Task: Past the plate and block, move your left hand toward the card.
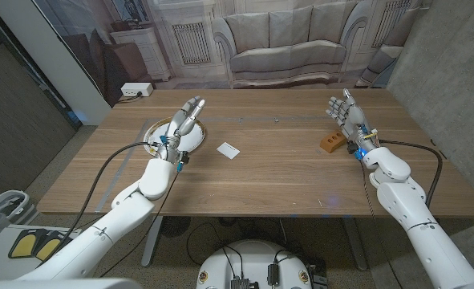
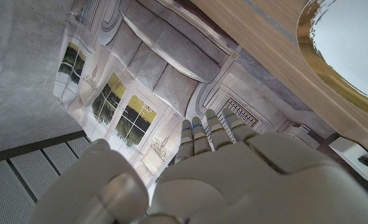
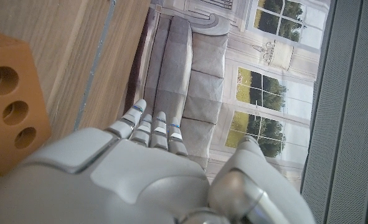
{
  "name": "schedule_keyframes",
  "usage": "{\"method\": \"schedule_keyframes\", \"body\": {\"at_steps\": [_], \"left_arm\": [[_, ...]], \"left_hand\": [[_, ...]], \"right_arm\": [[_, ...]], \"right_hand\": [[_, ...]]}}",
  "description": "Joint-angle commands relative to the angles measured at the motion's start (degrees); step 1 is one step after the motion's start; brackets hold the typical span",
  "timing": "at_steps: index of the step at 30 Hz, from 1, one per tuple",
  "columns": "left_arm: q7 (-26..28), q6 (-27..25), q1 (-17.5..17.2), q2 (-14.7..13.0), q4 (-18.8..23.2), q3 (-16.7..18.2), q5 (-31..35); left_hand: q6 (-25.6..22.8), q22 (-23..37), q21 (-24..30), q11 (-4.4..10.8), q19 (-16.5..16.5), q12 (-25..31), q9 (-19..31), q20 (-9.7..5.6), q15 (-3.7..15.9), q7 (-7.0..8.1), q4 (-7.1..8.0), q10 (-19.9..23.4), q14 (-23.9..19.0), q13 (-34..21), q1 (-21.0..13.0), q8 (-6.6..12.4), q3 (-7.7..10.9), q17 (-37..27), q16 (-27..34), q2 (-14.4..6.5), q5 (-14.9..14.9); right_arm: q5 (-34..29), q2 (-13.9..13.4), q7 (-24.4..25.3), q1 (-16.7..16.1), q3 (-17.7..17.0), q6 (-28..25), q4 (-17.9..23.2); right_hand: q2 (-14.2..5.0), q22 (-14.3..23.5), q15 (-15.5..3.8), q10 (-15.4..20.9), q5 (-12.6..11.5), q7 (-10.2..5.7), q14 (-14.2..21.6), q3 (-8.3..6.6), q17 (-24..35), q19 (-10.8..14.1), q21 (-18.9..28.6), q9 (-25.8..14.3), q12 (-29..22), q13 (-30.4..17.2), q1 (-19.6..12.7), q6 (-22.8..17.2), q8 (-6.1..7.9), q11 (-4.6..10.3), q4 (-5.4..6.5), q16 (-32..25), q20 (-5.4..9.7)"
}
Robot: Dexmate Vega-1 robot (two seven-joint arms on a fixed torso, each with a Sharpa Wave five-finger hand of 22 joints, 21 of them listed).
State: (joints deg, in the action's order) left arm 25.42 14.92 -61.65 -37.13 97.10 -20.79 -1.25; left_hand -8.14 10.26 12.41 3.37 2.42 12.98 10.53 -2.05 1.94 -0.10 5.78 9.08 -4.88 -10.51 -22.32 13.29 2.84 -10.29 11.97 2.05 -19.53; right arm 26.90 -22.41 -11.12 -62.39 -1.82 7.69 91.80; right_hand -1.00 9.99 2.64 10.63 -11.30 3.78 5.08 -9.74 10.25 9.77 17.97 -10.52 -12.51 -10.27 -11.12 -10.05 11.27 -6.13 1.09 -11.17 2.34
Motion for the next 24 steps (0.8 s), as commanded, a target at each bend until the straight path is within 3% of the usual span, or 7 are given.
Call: {"method": "schedule_keyframes", "body": {"at_steps": [1,12,24], "left_arm": [[3.0,-3.7,0.4,-1.0,2.5,-1.7,4.3],[7.0,-12.0,0.6,-2.0,6.1,-3.9,12.1],[10.0,-15.1,1.3,-2.4,6.2,-6.1,16.7]], "left_hand": [[-0.6,0.3,0.3,-0.07,0.7,0.2,0.2,-3.37,1.19,0.05,-0.33,0.6,-0.7,-0.2,-0.3,0.04,-0.01,-0.2,-0.2,-0.1,-0.4],[-1.2,0.3,0.3,0.22,1.0,0.2,0.2,-3.30,1.47,0.40,-0.49,1.1,-1.2,-0.2,-0.7,0.06,0.03,-0.2,-0.2,-0.4,-0.6],[-1.9,0.3,0.3,0.66,1.3,0.3,0.2,-3.40,1.92,0.87,-0.69,1.9,-1.7,-0.2,-1.3,0.07,0.12,-0.2,-0.3,-0.7,-0.8]], "right_arm": [[-0.4,-0.8,-1.0,-0.8,-0.2,-0.5,0.7],[0.5,-1.1,-2.3,-1.3,-1.0,0.1,0.7],[0.1,-1.4,-2.0,-2.1,-1.5,0.5,1.3]], "right_hand": [[-0.19,0.3,0.15,0.6,-0.3,-0.10,0.4,0.07,0.2,0.7,-0.4,-0.2,0.0,-0.3,0.1,-0.3,0.19,0.06,-0.19,0.3,1.19],[-0.18,0.3,0.21,0.6,-0.3,-0.15,0.5,0.16,0.2,0.8,-0.6,-0.2,0.0,-0.3,0.2,-0.4,0.16,0.15,-0.22,0.3,1.16],[0.02,0.3,0.27,0.9,-0.3,-0.35,0.4,0.40,0.2,0.7,-0.9,-0.2,-0.1,-0.3,0.4,-0.5,0.13,-0.08,-0.21,0.3,0.95]]}}
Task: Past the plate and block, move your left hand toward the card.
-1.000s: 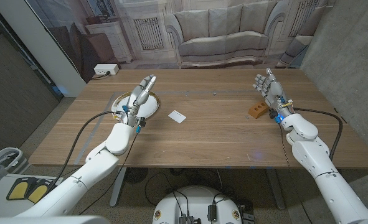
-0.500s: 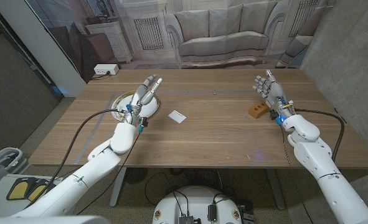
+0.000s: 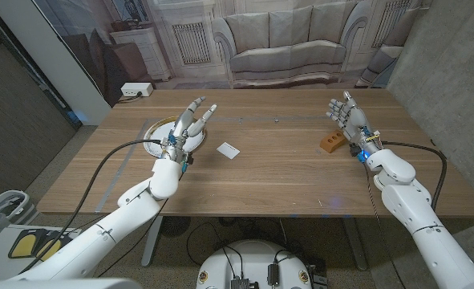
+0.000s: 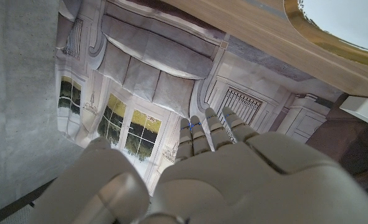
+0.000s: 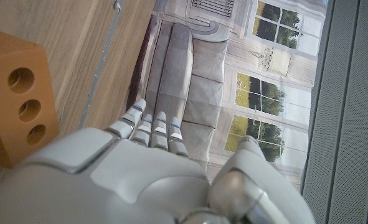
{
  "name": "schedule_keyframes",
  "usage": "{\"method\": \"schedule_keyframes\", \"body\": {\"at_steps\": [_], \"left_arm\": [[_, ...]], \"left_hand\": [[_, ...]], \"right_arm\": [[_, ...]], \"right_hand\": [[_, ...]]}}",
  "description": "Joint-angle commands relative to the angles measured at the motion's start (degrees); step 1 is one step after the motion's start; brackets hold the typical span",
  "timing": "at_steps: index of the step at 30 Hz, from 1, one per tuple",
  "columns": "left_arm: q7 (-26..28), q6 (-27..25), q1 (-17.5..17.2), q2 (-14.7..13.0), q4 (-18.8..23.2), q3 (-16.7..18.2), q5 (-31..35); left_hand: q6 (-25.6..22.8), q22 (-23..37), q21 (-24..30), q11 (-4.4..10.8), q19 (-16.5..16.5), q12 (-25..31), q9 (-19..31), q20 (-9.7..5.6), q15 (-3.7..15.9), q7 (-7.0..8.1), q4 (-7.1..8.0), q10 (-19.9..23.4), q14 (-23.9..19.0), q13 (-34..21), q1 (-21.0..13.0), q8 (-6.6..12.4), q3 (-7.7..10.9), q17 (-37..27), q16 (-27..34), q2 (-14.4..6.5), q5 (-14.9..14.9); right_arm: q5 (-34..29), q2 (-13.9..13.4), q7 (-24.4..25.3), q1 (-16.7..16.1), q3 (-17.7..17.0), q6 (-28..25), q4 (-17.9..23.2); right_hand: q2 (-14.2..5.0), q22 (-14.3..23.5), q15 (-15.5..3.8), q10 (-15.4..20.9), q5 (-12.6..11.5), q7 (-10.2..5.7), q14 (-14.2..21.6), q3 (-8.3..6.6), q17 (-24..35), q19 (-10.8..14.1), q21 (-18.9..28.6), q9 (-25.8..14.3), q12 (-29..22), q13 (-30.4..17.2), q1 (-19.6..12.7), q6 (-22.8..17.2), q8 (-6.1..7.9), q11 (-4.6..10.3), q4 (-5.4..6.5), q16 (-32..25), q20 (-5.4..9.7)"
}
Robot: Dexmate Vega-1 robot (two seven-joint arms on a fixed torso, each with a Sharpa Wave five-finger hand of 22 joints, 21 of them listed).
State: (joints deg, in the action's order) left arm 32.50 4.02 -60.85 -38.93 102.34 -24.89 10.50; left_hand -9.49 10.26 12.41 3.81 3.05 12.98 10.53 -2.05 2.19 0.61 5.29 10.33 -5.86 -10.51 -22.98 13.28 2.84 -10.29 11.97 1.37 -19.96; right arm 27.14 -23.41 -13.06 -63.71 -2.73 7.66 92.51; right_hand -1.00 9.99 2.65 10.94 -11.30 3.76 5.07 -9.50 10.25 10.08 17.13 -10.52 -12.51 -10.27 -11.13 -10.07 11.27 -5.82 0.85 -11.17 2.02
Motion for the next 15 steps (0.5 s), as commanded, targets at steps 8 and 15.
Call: {"method": "schedule_keyframes", "body": {"at_steps": [8,15], "left_arm": [[3.6,-5.4,1.3,-0.4,0.5,-3.5,6.5],[3.7,-6.2,2.2,-0.3,0.4,-4.8,7.9]], "left_hand": [[-0.9,0.3,0.3,0.21,0.8,0.2,0.2,-3.40,1.87,0.20,-0.34,1.0,-1.2,-0.2,-1.0,0.06,0.15,-0.2,-0.2,-0.2,-0.6],[-1.4,0.3,0.4,0.37,1.1,0.2,0.2,-3.38,1.92,0.34,-0.44,1.4,-1.5,-0.2,-1.2,0.13,0.17,-0.2,-0.2,-0.3,-0.7]], "right_arm": [[-0.1,-0.5,0.1,-0.9,-0.8,0.3,0.5],[0.0,-0.5,0.0,-1.0,-1.0,0.5,0.6]], "right_hand": [[0.09,0.3,0.23,0.7,-0.3,-0.20,0.4,0.28,0.2,0.4,-0.3,-0.2,0.0,-0.3,0.5,-0.7,0.16,-0.34,0.00,0.4,1.23],[0.10,0.3,0.25,0.7,-0.3,-0.32,0.4,0.34,0.2,0.4,-0.5,-0.2,0.0,-0.3,0.6,-0.7,0.16,-0.34,-0.01,0.4,1.23]]}}
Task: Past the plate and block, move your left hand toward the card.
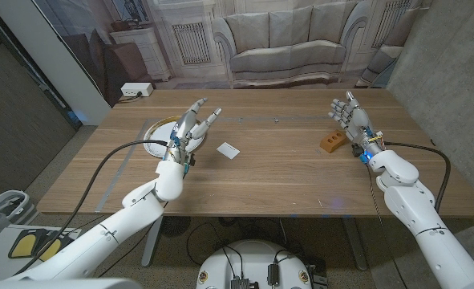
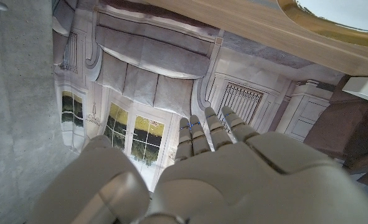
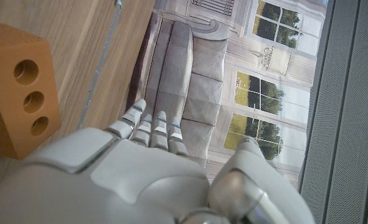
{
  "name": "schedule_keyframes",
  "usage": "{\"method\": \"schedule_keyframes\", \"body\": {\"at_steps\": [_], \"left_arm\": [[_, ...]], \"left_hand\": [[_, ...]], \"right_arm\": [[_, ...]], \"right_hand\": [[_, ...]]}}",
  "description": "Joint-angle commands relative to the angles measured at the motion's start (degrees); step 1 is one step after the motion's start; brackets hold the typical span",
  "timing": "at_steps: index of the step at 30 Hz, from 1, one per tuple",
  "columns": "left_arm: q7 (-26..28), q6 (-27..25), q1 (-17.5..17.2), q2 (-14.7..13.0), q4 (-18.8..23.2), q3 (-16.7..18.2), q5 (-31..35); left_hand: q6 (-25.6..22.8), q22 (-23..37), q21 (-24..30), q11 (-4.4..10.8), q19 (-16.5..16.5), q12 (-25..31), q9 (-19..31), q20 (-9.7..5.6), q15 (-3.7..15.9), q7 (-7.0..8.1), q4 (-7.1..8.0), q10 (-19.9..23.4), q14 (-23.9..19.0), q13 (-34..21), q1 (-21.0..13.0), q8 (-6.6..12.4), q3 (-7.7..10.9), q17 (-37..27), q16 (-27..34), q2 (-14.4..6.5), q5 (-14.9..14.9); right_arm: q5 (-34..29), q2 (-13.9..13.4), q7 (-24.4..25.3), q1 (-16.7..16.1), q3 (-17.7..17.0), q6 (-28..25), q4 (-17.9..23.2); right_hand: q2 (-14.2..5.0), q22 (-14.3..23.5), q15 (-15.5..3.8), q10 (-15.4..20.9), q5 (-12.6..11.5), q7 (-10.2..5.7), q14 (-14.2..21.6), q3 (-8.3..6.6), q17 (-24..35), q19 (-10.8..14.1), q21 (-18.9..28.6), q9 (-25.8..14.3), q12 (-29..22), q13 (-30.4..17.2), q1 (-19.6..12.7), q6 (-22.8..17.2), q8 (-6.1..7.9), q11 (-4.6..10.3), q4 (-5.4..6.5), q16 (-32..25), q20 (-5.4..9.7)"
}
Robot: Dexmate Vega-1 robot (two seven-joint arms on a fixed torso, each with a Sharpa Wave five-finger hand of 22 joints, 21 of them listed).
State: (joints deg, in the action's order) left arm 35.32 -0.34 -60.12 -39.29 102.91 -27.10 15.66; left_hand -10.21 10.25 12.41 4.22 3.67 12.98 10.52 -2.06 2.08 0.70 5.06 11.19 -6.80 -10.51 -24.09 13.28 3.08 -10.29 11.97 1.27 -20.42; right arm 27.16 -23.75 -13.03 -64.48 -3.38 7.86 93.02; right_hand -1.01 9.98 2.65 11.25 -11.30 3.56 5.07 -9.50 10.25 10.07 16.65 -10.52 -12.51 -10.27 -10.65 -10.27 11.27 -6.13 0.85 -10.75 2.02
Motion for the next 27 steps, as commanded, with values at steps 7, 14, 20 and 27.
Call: {"method": "schedule_keyframes", "body": {"at_steps": [7,14,20,27], "left_arm": [[0.7,-4.3,1.7,-0.4,1.0,-3.3,4.5],[1.4,-7.0,1.5,-0.8,2.1,-3.8,6.5],[1.6,-7.1,1.6,-1.2,2.0,-4.1,7.1],[1.2,-10.6,1.7,-1.7,3.5,-4.9,9.5]], "left_hand": [[-1.6,0.4,0.6,0.09,1.3,0.3,0.2,-3.29,2.15,0.25,-0.33,1.4,-1.7,-0.3,-0.5,0.23,-0.11,-0.2,0.0,-0.4,-0.5],[-2.0,0.4,0.8,0.12,1.9,0.3,0.2,-3.17,2.02,0.18,-0.39,2.0,-2.1,-0.3,-0.7,0.20,-0.20,-0.2,0.0,-0.5,-0.6],[-2.3,0.4,0.6,0.00,1.6,0.2,0.2,-3.14,2.13,0.26,-0.42,2.1,-2.1,-0.3,-0.8,0.19,-0.25,-0.2,-0.1,-0.6,-0.7],[-2.8,0.4,0.6,0.27,1.7,0.2,0.2,-3.19,2.13,0.39,-0.47,2.5,-2.6,-0.3,-1.0,0.23,-0.29,-0.2,-0.1,-0.7,-0.7]], "right_arm": [[-0.2,-0.3,0.1,-0.2,-0.2,0.0,0.1],[-0.6,-0.2,0.3,-0.5,-0.1,0.2,0.4],[-0.8,-0.2,0.8,-0.7,0.0,0.0,0.9],[-0.8,-0.3,1.3,-1.3,-0.3,0.0,1.8]], "right_hand": [[0.11,0.3,0.30,0.5,-0.4,-0.06,0.4,0.40,0.2,0.4,-0.1,-0.2,0.0,-0.3,0.2,-0.6,0.16,-0.02,-0.03,0.0,1.22],[0.09,0.3,0.25,0.5,-0.4,-0.14,0.5,0.45,0.2,0.5,-0.3,-0.2,0.0,-0.3,0.2,-0.7,0.13,-0.05,-0.05,0.0,1.24],[0.06,0.3,0.21,0.7,-0.4,-0.15,0.6,0.48,0.2,0.5,-0.4,-0.2,-0.1,-0.3,0.2,-0.8,0.16,-0.01,-0.08,0.0,1.24],[0.05,0.3,0.18,0.7,-0.4,-0.19,0.5,0.50,0.2,0.4,-0.6,-0.2,0.0,-0.3,0.2,-0.9,0.14,-0.01,-0.10,0.0,1.13]]}}
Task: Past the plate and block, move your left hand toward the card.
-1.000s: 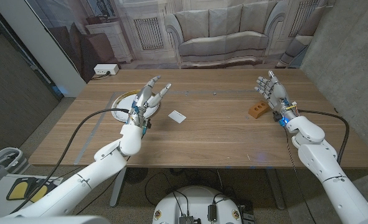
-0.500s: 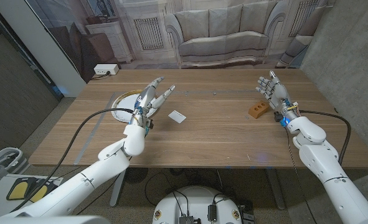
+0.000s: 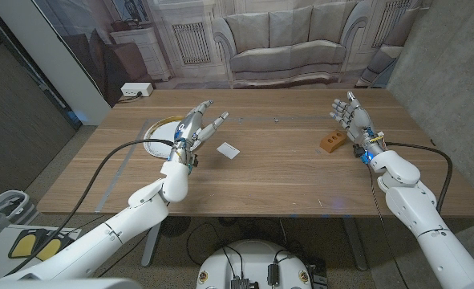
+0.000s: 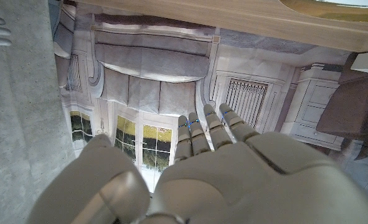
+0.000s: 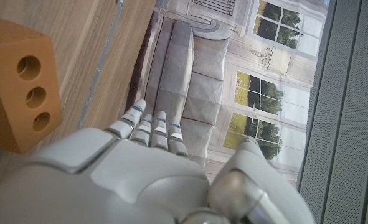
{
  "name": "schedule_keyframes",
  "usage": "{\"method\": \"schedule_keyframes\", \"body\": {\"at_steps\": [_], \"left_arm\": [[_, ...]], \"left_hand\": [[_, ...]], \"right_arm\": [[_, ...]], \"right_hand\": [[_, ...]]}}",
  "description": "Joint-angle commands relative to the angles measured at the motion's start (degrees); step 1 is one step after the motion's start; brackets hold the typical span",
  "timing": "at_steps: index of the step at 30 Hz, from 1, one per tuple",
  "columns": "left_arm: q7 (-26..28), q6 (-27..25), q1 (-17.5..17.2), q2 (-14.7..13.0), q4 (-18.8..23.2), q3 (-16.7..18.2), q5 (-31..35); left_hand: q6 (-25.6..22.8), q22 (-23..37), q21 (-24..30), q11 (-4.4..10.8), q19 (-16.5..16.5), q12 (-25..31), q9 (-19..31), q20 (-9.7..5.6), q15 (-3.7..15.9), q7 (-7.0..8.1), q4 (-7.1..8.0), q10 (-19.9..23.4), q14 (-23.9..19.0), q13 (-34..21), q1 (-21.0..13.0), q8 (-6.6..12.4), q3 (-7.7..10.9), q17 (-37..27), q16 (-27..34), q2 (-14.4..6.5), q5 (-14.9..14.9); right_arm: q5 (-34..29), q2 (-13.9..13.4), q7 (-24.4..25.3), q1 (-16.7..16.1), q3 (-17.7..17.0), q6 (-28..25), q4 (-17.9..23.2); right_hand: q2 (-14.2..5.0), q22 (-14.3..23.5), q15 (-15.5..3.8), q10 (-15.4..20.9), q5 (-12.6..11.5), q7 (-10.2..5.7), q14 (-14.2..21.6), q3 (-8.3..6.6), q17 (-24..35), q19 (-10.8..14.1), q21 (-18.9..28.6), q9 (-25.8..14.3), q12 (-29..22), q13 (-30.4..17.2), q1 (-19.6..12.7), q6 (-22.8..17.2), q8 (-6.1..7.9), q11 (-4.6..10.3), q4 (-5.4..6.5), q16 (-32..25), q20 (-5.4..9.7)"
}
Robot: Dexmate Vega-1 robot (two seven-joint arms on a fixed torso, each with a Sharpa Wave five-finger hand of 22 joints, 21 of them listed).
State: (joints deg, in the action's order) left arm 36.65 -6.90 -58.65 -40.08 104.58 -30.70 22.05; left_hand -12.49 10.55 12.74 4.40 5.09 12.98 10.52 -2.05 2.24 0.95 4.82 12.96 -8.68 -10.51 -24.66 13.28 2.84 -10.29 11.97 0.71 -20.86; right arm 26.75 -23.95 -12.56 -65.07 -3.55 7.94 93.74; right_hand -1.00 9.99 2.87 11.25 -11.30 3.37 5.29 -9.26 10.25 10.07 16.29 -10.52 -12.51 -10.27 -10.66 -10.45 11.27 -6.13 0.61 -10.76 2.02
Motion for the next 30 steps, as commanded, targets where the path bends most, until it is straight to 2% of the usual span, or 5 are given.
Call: {"method": "schedule_keyframes", "body": {"at_steps": [1,5,22,30], "left_arm": [[-0.4,-4.7,0.3,-1.0,2.1,-1.5,3.6],[-1.1,-7.3,0.4,-1.4,3.2,-2.1,5.1],[-2.2,-11.6,1.6,-1.6,4.5,-4.1,8.8],[-3.2,-16.8,2.3,-1.6,5.4,-5.9,13.1]], "left_hand": [[-0.6,0.1,0.3,0.00,0.3,0.2,0.2,-3.20,1.95,0.12,-0.24,1.0,-0.7,-0.3,-0.5,0.21,-0.05,-0.2,-0.1,-0.2,-0.3],[-0.9,0.1,0.3,0.19,0.5,0.2,0.2,-3.31,2.01,0.07,-0.27,1.1,-0.9,-0.3,-0.6,0.23,-0.07,-0.2,-0.2,-0.3,-0.4],[-1.6,0.2,0.3,0.28,0.7,0.2,0.2,-3.26,2.14,0.19,-0.34,1.7,-1.2,-0.3,-0.9,0.24,-0.17,-0.2,-0.2,-0.4,-0.5],[-2.1,0.2,0.2,0.52,0.6,0.1,0.2,-3.31,2.40,0.46,-0.38,2.1,-1.3,-0.3,-1.1,0.26,-0.24,-0.2,-0.3,-0.5,-0.6]], "right_arm": [[-0.4,-0.2,0.8,-0.7,-0.1,0.0,1.1],[-0.4,-0.2,0.8,-1.0,-0.3,0.4,1.4],[0.0,-0.2,1.9,-2.6,-1.4,0.5,3.1],[0.2,-0.3,1.5,-2.5,-1.3,0.5,2.7]], "right_hand": [[0.04,0.3,-0.03,0.7,-0.4,0.00,0.3,0.27,0.2,0.4,-0.2,-0.2,0.0,-0.3,0.3,-0.7,0.14,-0.01,0.13,0.0,1.14],[0.03,0.3,-0.06,0.7,-0.4,0.00,0.3,0.29,0.2,0.4,-0.3,-0.2,0.0,-0.3,0.3,-0.7,0.14,-0.01,0.12,0.0,1.14],[-0.03,0.3,-0.06,1.1,-0.4,-0.04,0.9,0.37,0.2,0.4,-0.6,-0.2,-0.1,-0.3,0.3,-0.8,0.11,0.12,0.08,-0.2,1.07],[-0.07,0.3,-0.10,1.5,-0.4,-0.09,1.2,0.44,0.2,0.5,-0.8,-0.2,-0.2,-0.3,0.4,-0.9,0.08,0.10,0.07,-0.2,1.02]]}}
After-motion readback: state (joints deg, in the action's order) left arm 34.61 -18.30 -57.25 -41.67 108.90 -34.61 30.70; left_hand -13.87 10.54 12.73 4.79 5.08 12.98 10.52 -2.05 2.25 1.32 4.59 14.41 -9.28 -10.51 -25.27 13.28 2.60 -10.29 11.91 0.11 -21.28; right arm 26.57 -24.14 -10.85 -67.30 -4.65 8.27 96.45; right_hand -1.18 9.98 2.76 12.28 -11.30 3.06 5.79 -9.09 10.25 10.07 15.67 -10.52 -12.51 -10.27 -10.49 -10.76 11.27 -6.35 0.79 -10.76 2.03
